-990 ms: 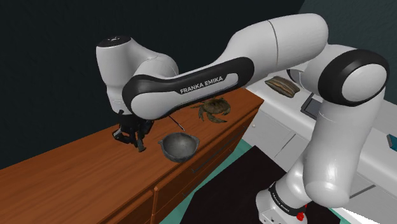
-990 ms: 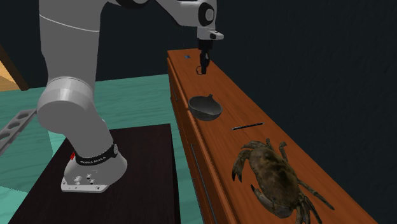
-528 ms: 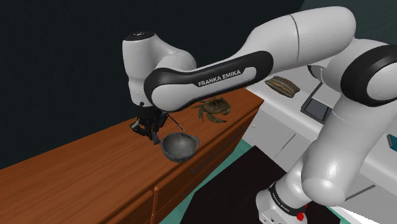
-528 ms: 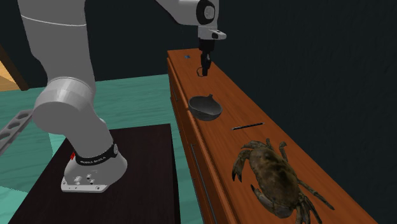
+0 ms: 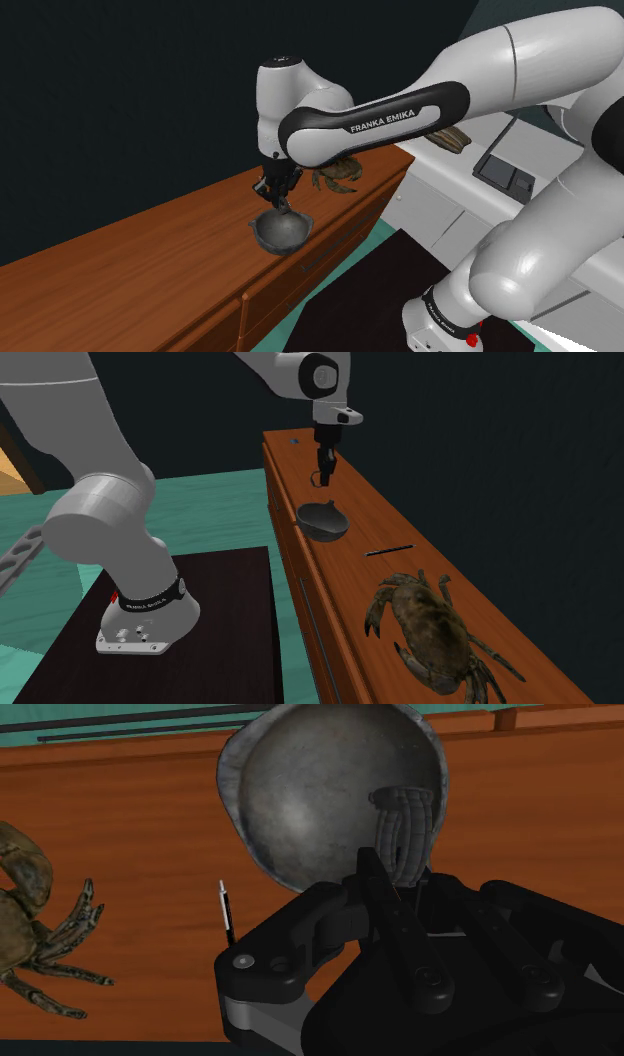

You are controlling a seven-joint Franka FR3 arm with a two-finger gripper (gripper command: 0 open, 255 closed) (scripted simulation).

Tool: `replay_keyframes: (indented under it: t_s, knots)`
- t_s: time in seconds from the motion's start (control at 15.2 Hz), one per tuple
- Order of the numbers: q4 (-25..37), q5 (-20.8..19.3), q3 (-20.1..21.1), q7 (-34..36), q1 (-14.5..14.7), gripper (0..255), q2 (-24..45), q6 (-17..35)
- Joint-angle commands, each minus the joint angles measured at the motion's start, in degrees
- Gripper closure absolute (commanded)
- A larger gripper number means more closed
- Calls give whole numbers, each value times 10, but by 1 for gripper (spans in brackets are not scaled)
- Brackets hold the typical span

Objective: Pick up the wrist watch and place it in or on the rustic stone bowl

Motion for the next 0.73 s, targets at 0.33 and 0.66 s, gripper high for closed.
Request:
replay_keyframes:
  t_s: [0.33,0.66]
  knots:
    - [-55,1,-14,-27,-14,255,-12,46]
    - [-70,-14,-14,-14,-14,255,13,83]
